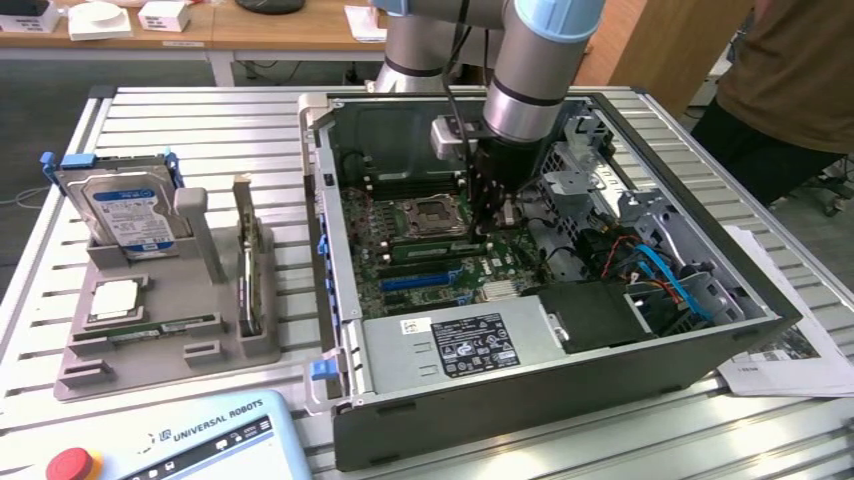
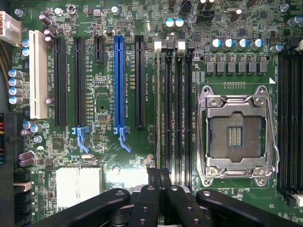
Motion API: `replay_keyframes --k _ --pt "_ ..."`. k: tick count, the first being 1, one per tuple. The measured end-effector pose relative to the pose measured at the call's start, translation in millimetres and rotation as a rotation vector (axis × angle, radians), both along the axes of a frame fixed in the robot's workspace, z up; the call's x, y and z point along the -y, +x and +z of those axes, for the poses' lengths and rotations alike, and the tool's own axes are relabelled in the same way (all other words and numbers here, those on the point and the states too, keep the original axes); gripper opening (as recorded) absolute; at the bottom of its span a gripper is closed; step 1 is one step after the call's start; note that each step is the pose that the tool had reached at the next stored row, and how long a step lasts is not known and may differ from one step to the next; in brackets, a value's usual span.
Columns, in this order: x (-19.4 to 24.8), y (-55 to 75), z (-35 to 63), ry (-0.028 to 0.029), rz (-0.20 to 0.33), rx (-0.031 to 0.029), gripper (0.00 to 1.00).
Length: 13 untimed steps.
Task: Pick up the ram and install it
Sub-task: 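Press down the ram until it locks into place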
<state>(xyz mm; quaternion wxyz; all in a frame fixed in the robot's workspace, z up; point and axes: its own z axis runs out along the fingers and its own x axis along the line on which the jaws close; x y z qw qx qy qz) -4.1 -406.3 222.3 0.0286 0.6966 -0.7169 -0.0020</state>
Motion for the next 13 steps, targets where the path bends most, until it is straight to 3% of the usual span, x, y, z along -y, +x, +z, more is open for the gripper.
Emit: replay_keyframes --k 13 --pt "0.0 0.0 -1.2 0.0003 0.0 0.0001 0.11"
